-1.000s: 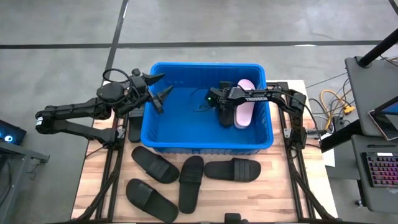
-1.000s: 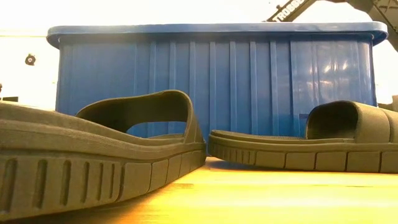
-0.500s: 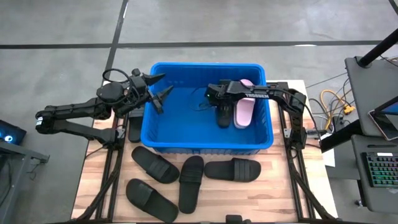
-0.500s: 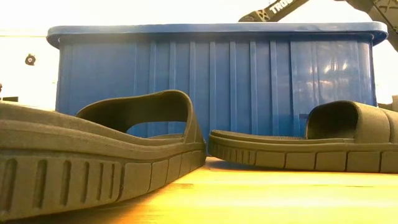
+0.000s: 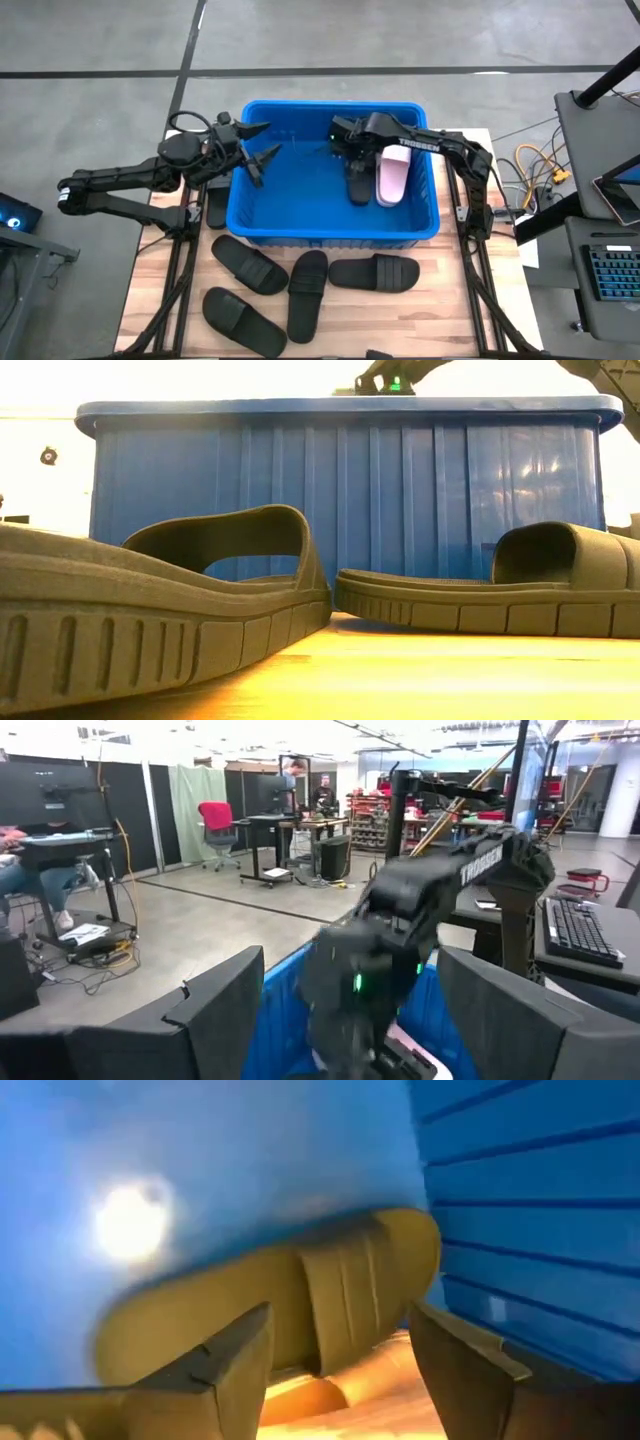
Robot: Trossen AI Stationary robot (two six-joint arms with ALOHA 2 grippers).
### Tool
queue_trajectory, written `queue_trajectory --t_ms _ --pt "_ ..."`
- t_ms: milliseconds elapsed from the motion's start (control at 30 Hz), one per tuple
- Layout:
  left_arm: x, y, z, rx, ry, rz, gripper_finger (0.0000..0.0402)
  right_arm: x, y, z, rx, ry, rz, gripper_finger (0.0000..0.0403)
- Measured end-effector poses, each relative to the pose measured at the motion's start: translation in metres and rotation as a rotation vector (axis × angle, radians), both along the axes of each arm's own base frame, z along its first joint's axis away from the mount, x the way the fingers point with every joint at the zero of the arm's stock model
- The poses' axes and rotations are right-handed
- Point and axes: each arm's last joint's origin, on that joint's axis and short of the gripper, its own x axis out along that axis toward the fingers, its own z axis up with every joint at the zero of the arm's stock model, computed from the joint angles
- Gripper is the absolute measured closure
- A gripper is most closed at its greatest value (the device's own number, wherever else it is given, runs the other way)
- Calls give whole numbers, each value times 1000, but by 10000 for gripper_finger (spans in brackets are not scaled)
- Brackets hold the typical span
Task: Pick and place slides into bin
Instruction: Put the black slide into the blue bin
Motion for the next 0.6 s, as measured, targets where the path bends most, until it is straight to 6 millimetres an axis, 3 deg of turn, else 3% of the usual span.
queue_trajectory --t_ms 200,433,600 --pt "0 0 0 -2 -2 3 119 -10 19 70 70 -316 64 203" --pt "-4 0 2 0 -14 20 119 -58 61 160 55 -831 295 232" --pt "-4 1 2 5 -9 38 119 -105 96 184 -22 -1102 391 251"
